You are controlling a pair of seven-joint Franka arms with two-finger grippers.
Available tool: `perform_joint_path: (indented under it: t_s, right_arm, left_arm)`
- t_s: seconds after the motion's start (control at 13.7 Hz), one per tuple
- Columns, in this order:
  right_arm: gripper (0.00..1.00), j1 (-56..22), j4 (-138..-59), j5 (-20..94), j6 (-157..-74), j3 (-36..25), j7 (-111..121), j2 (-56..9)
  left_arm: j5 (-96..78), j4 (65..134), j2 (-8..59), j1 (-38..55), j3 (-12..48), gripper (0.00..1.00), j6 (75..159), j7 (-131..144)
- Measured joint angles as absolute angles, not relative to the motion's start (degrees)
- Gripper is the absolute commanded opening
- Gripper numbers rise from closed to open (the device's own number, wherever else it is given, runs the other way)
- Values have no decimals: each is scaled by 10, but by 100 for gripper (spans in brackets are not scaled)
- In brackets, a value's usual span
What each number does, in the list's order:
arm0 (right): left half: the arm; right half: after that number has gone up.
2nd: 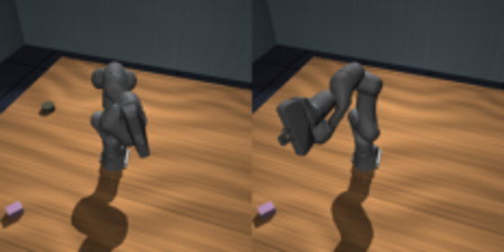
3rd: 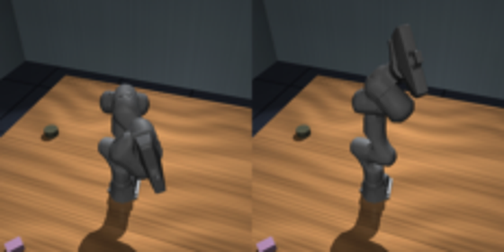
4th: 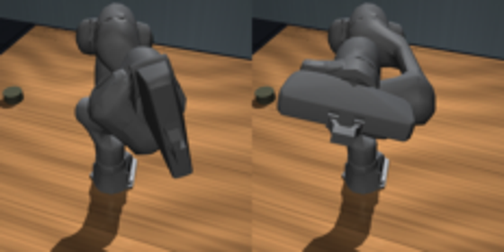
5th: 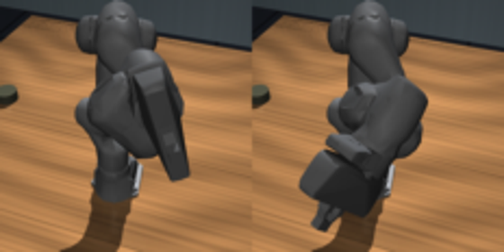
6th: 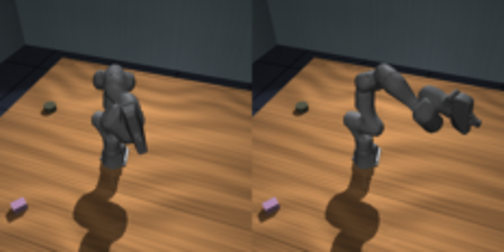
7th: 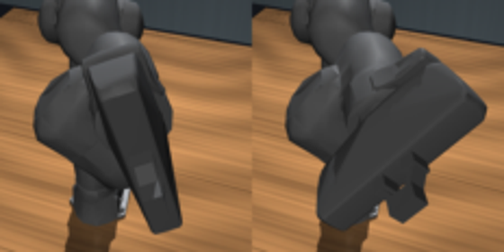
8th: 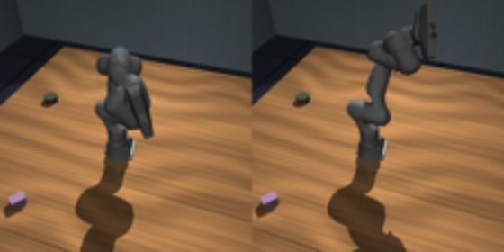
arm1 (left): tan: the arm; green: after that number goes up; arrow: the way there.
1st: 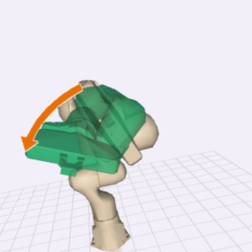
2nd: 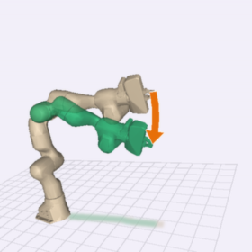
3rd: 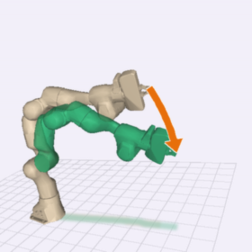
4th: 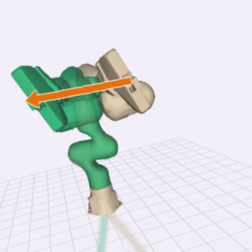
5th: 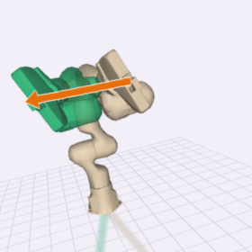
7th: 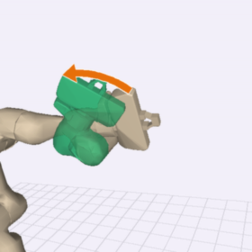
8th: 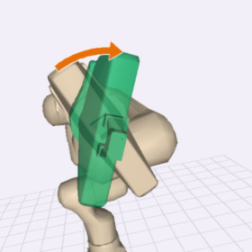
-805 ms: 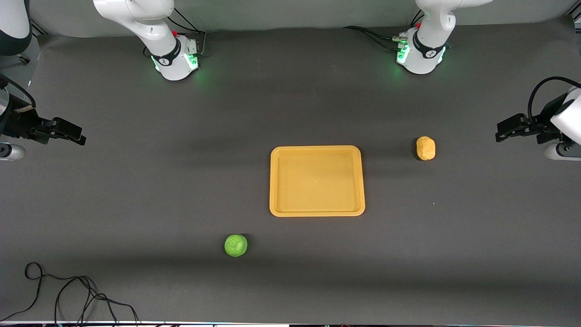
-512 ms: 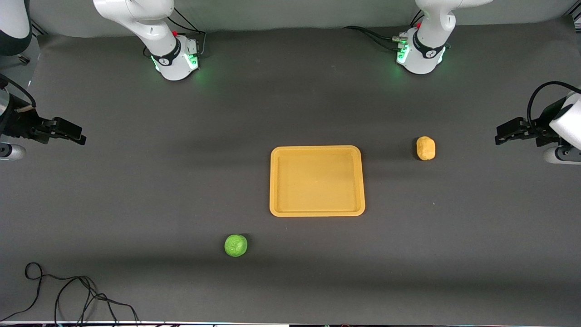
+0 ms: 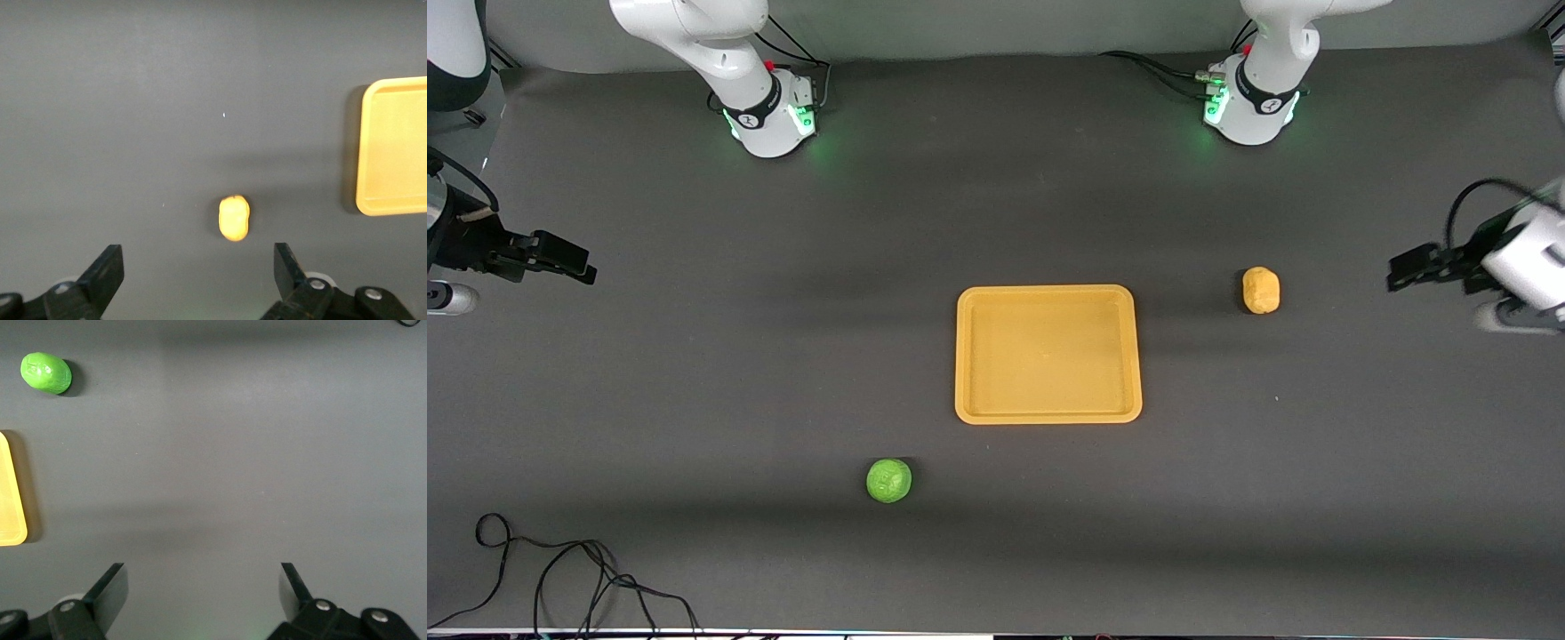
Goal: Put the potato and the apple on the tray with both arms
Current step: 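Grasp the potato with the left gripper while the right gripper reaches the apple, then carry the potato over the tray while the right gripper grasps the apple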
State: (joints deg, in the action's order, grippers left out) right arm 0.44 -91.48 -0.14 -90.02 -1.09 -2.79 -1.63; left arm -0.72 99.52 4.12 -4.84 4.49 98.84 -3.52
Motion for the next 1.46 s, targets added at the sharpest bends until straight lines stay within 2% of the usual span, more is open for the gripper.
perform_joint_path:
  t_s: [0.37,0.51,0.73,0.88,1.02,1.1,1.17,1.39,1.46]
  right_arm:
    - [100,-3,-916,7,-905,-5,-28,-22]
    - [100,-32,-916,14,-932,-2,-30,-37]
    - [100,-87,-912,15,-989,0,-72,-71]
    - [100,-124,-879,15,-1009,1,-119,-111]
    - [100,-156,-813,15,-1013,2,-172,-173]
    - [100,-170,-777,15,-1015,2,-191,-207]
    - [100,-182,-736,15,-1016,3,-208,-246]
    - [100,-207,-649,15,-1025,3,-248,-338]
    - [100,-211,-639,15,-1041,2,-253,-357]
  left_arm:
    - [-7,1196,32,-27,50,99,1128,-35]
    - [-7,1280,23,-15,52,99,1190,-35]
    - [-7,1394,31,-13,51,99,1330,-37]
    - [-7,1439,53,-12,52,99,1393,-39]
    - [-7,1447,84,-5,52,94,1427,-41]
    - [-7,1447,101,0,53,78,1449,-41]
    - [-7,1447,119,3,53,56,1475,-41]
    - [-7,1444,136,4,53,17,1494,-41]
    - [-7,1439,131,4,53,10,1488,-41]
